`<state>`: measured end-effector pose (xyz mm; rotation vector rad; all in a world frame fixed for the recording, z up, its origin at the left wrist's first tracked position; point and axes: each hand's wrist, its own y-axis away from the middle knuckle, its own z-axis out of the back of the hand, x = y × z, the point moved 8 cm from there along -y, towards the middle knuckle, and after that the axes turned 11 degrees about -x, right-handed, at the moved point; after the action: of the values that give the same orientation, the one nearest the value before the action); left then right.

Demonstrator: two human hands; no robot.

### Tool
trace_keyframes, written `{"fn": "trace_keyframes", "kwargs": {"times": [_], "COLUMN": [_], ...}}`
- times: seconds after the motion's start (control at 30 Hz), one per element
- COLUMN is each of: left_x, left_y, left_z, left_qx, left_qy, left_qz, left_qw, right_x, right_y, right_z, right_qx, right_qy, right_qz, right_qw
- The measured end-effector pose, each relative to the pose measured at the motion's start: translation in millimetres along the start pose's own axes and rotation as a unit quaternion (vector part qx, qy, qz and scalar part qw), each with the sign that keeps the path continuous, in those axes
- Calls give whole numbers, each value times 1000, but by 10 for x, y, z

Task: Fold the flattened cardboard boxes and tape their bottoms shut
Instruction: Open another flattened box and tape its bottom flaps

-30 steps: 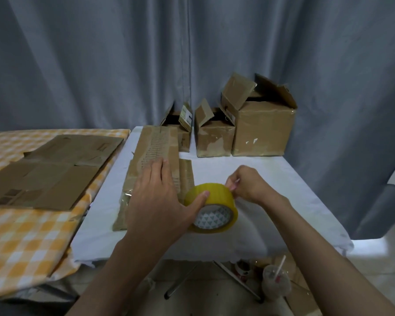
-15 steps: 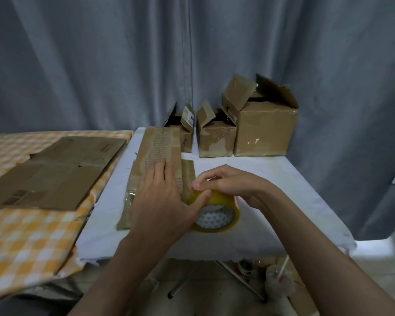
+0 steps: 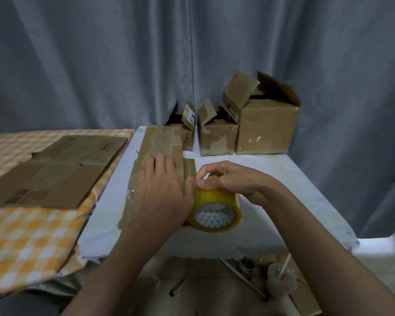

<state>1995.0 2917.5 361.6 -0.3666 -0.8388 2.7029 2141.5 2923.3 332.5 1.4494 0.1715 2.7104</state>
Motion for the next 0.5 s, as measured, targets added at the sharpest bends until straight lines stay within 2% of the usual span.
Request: {"fn": "trace_keyframes", "kwargs": {"times": [0.23, 0.33, 0.5], "left_x": [0, 3, 47], "left_y": [10, 6, -118], "left_z": [43, 16, 203], "left_qx": [-4, 19, 31], "left_qy": [-25, -26, 85], "left_qz": [-13, -17, 0], "left_qw": [1000, 999, 996], "right_x": [-190, -219, -124], "right_y": [158, 247, 389], "right_z": [364, 373, 334], "right_qx": [-82, -78, -81], "right_qy": [-65, -117, -164], "right_qz": [-2, -4, 23], "right_qw": [995, 990, 983]}}
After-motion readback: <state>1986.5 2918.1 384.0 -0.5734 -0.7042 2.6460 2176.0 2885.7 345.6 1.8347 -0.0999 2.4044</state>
